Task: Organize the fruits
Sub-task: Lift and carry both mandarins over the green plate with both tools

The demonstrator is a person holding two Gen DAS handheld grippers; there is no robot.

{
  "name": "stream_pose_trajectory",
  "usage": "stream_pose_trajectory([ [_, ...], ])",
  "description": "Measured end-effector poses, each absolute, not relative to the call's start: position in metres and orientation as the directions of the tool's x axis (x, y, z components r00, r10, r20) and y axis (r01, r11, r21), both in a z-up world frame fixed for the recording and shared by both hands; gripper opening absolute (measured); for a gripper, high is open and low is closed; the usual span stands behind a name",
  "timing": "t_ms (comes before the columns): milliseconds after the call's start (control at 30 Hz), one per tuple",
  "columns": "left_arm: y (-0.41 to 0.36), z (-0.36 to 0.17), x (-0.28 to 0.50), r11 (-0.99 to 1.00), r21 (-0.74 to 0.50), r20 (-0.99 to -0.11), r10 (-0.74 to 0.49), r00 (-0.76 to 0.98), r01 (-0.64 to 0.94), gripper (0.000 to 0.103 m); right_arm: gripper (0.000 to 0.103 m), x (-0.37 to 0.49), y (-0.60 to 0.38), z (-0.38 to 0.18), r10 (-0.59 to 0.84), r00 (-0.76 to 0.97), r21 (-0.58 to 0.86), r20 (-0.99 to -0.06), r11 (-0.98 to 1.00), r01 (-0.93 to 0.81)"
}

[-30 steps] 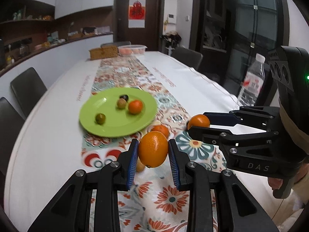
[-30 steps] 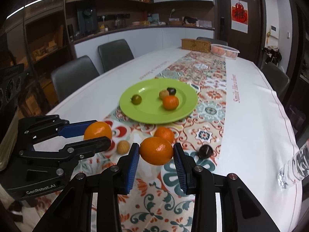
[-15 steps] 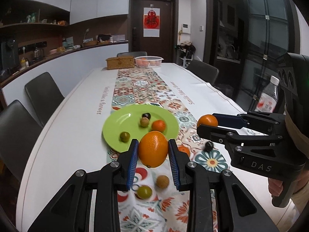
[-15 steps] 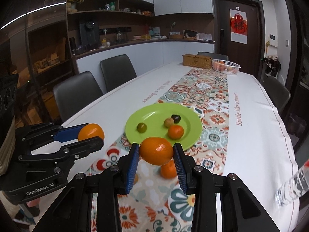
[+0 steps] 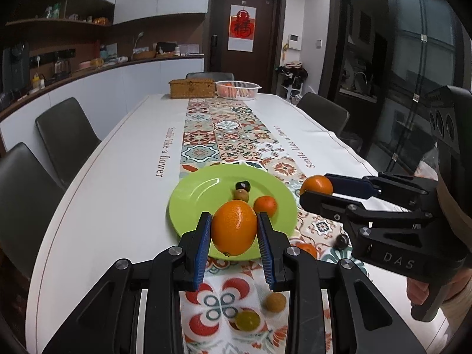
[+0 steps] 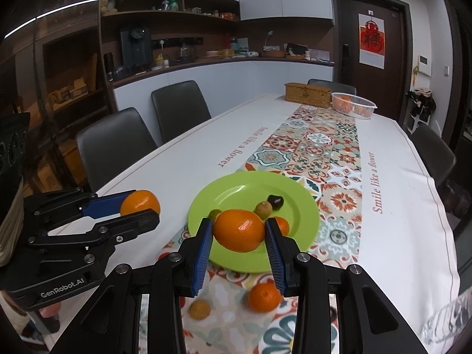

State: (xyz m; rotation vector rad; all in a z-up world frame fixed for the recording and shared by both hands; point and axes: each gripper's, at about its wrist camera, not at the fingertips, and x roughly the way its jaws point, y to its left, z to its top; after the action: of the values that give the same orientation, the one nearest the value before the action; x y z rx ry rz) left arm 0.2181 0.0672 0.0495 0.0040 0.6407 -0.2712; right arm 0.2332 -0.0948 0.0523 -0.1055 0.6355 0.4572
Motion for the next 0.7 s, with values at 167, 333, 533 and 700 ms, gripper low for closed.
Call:
stream_pose_trajectory([
  [167, 0.075, 0.044, 0.241, 0.965, -0.089, -0.599, -0.251, 0.761, 0.248, 0.031, 0.037, 0.253, -0.085, 0.045, 0.374, 0.693, 0.057, -0.616, 0.899, -0.435],
  [333, 0.081, 0.033, 0.265, 0.965, -0.076, -0.612, -0.244, 0.752, 0.251, 0.031, 0.037, 0.273, -0.078, 0.033, 0.353, 0.681, 0.06, -0.642, 0.908, -0.415],
  [533, 0.086, 0.013, 0.296, 0.962, -0.081, -0.643, -0.249, 0.724, 0.259, 0.031, 0.037, 0.297, -0.071, 0.014, 0.33, 0.656, 0.071, -0.679, 0.919, -0.389],
  [700, 0.085, -0.006, 0.322, 0.958, -0.093, -0.679, -0.261, 0.686, 0.273, 0.031, 0.037, 0.31, -0.065, -0.001, 0.315, 0.638, 0.067, -0.702, 0.922, -0.382],
])
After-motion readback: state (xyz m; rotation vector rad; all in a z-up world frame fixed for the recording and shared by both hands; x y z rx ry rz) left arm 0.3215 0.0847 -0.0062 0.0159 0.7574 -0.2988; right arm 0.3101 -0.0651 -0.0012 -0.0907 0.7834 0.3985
